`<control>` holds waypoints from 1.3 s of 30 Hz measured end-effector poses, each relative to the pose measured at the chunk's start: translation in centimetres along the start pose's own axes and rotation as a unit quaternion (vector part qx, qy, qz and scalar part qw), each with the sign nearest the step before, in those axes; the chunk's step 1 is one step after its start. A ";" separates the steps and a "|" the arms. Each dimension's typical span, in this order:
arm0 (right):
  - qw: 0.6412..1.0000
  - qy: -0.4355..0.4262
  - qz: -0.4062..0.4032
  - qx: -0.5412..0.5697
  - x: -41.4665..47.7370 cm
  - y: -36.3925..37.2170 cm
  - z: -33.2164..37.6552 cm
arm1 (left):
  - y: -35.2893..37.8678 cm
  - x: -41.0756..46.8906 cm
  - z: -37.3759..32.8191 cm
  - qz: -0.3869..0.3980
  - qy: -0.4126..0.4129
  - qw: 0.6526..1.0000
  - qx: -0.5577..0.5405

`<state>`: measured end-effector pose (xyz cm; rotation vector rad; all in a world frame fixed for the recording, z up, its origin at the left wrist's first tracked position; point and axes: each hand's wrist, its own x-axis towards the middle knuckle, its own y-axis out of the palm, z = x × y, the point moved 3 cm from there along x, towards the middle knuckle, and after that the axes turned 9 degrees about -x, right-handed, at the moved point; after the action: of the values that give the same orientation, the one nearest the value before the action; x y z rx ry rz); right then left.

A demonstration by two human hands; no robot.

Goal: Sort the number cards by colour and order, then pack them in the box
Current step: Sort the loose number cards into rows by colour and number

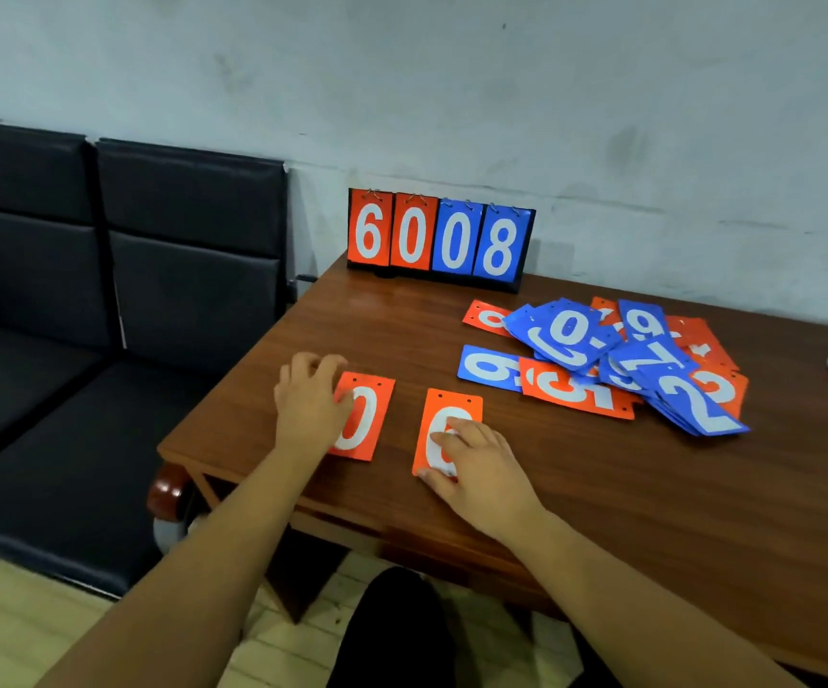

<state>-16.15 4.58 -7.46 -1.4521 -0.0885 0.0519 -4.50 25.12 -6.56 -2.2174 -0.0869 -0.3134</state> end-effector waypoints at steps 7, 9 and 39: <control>0.999 0.029 0.025 0.004 -3.0 -0.4 -3.3 | 1.6 -3.0 -0.3 0.138 0.116 0.984 -0.001; 0.998 0.051 0.026 0.001 -4.4 -0.6 -4.9 | 1.3 -2.4 -0.4 0.147 0.090 0.985 0.017; 0.978 0.204 0.029 -0.035 14.0 -5.0 -23.4 | 13.6 7.2 -13.9 0.247 0.082 0.965 0.009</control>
<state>-0.14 -17.88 -4.79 -1.5093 0.2914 -0.2031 2.10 5.47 -6.94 -2.1008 0.5439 -0.2128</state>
